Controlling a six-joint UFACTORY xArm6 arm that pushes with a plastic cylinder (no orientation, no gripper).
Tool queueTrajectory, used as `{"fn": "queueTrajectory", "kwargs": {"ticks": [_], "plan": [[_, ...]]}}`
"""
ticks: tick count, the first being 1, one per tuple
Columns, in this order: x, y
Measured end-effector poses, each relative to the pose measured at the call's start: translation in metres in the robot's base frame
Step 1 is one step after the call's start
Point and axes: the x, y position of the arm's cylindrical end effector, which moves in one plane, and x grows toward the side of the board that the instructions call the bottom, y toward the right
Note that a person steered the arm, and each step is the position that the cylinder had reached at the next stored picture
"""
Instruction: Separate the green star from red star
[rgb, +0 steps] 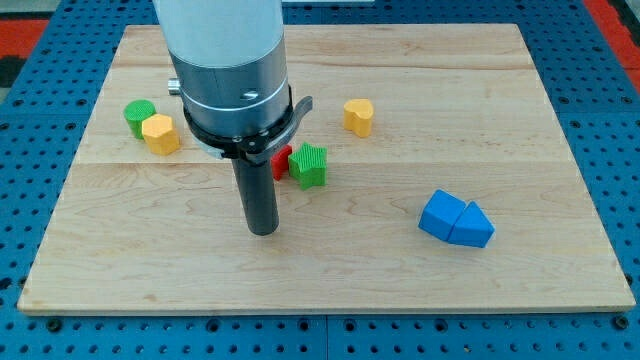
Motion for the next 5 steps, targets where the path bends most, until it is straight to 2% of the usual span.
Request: {"fn": "queueTrajectory", "kwargs": {"ticks": [4,5], "plan": [[-0.008,-0.012],[-0.064,-0.010]]}}
